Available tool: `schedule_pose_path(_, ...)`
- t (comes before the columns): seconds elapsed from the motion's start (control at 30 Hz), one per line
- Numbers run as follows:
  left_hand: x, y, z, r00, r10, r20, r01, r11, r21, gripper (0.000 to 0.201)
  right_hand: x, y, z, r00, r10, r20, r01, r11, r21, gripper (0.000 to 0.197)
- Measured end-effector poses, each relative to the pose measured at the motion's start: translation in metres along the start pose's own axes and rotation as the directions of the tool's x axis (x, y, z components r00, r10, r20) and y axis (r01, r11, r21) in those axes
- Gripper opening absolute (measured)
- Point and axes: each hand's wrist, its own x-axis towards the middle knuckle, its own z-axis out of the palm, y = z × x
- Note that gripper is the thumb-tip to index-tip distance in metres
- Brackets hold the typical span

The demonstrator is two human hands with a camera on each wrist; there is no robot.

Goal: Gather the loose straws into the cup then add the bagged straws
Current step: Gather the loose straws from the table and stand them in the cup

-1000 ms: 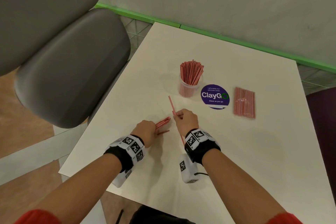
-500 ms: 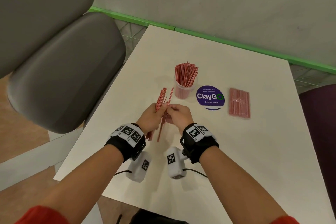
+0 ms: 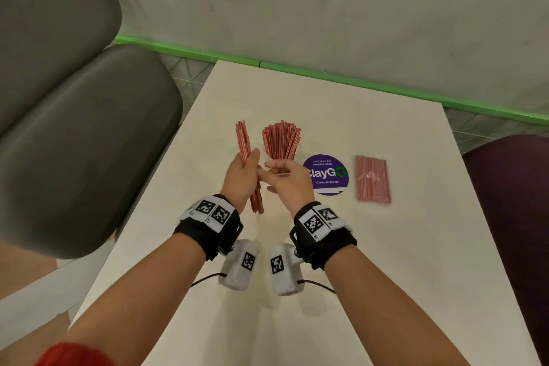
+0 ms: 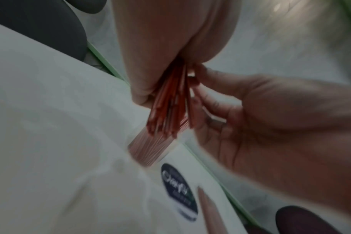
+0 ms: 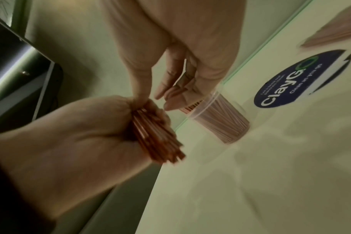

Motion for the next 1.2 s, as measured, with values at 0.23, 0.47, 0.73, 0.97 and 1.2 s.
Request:
schedule_pose_path(0.23,0.023,0.041,0.021,0.996,0.082,-0.043,-0.086,0.992,-0.092,0.046,0.011,-0.014,-0.004,0.949,0.206,0.238,-0.284,0.886,0.366,0.051)
schedule_pose_path(0.47,0.039,0.052,0.036,0.994,-0.033,0.104,0.037,0.999,-0.039,0.041,0.034,-0.037,-0.018,0.963,0.066,0.262,-0.059,0.998,-0.036,0.016)
schedule_pose_path(0.73,0.050,0.051,0.035,0.982,0.130,0.136,-0.132,0.991,0.007,0.013,0.048,-0.031,-0.013,0.961,-0.133,0.242,0.206,0.930,-0.305,0.015)
schedule_pose_path(0.97,0.065,0.060,0.034,0.919,0.390,-0.060,-0.385,0.920,0.074,0.051,0.056,-0.028,-0.018,0.958,-0.156,0.241,0.256,0.846,-0.469,0.019)
schedule_pose_path(1.2,0.076,0.063,0.036,0.916,0.397,-0.065,-0.378,0.905,0.196,0.010,0.066,-0.035,-0.018,0.976,-0.166,0.142,0.214,0.859,-0.465,0.023)
